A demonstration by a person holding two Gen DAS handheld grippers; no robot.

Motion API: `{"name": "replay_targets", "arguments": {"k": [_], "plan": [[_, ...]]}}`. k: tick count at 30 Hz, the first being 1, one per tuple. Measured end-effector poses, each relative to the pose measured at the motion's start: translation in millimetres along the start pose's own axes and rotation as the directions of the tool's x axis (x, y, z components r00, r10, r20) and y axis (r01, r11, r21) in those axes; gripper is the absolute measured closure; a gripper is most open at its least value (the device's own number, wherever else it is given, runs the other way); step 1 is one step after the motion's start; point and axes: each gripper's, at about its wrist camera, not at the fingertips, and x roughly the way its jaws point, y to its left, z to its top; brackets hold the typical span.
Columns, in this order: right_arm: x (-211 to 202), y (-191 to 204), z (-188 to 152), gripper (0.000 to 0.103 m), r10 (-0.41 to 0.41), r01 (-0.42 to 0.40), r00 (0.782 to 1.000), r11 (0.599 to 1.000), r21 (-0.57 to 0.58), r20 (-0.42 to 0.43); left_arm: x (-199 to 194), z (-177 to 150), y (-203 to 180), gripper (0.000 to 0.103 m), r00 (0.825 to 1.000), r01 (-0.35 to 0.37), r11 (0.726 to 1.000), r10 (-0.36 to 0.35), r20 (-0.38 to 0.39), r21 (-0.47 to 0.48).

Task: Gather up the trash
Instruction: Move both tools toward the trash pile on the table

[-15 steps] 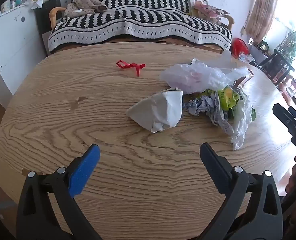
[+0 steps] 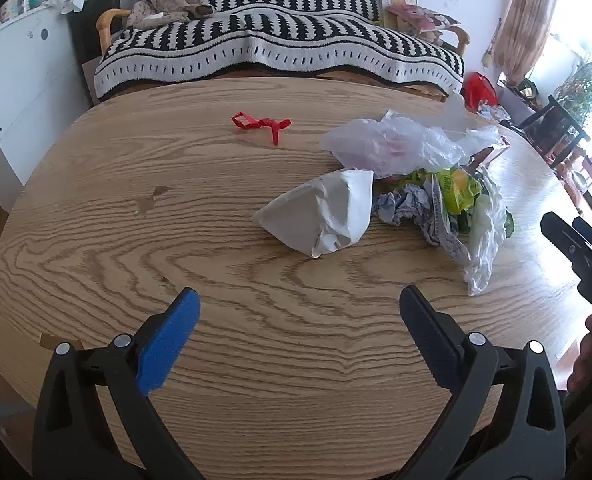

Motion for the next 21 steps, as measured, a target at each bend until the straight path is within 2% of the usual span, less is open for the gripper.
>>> {"name": "replay_targets", "arguments": {"k": [8,21], "plan": [[2.4,-3.3,-0.9,0.006,-0.004,0.004,1.0,1.0,0.007,-0.009,2.2,-1.0,1.6,0.006,1.0,0.021,1.0,-0.021,-0.008,-0.023],[9.8,-2.3,-4.3,0.006,-0.02,0.021,0.999,1.0,0.015,-0.044,4.9,-2.2,0.5,0.006,1.0,-0.028,1.0,0.028,-0.01,0.011]]}}
